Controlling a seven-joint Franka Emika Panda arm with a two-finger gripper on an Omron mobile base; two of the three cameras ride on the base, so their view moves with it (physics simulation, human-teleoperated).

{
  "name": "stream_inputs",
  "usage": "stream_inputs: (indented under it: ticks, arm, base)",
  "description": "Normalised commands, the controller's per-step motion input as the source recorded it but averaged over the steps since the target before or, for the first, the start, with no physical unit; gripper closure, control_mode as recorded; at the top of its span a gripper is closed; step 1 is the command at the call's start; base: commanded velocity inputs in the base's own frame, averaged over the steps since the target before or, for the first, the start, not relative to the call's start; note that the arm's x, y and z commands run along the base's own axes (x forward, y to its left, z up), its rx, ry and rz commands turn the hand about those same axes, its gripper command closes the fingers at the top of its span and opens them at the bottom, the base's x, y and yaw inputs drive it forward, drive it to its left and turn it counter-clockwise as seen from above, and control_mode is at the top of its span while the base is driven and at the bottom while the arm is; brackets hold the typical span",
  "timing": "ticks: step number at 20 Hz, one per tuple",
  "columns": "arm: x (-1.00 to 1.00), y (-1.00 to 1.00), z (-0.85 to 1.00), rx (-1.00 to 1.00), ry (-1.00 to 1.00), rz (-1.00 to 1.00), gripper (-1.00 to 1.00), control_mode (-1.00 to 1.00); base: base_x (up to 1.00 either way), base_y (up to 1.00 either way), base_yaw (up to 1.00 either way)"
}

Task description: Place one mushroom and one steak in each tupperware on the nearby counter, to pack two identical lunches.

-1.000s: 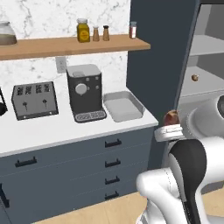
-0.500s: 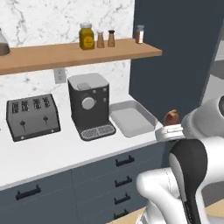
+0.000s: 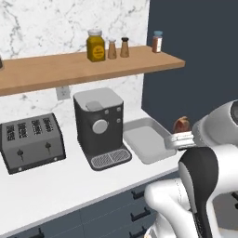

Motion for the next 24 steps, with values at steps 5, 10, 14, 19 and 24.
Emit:
stream_inputs:
  ticks: [5,10,14,19,24]
  arm:
    - [0.0,0.0,0.0,0.0,0.0,0.0,1.0,1.0]
    - [0.0,0.0,0.0,0.0,0.0,0.0,1.0,1.0]
    - [0.1,0.0,-0.02,0.0,0.0,0.0,1.0,-1.0]
    - [0.61,0.0,-0.05,0.0,-0.03,0.04,1.0,-1.0]
    - [0.78,-0.14,-0.16,0.0,-0.02,0.1,1.0,-1.0]
  base:
    - [0.39,0.0,0.0]
    - [0.34,0.0,0.0]
    - [0.28,0.0,0.0]
    - [0.0,0.0,0.0]
    - [0.0,0.0,0.0]
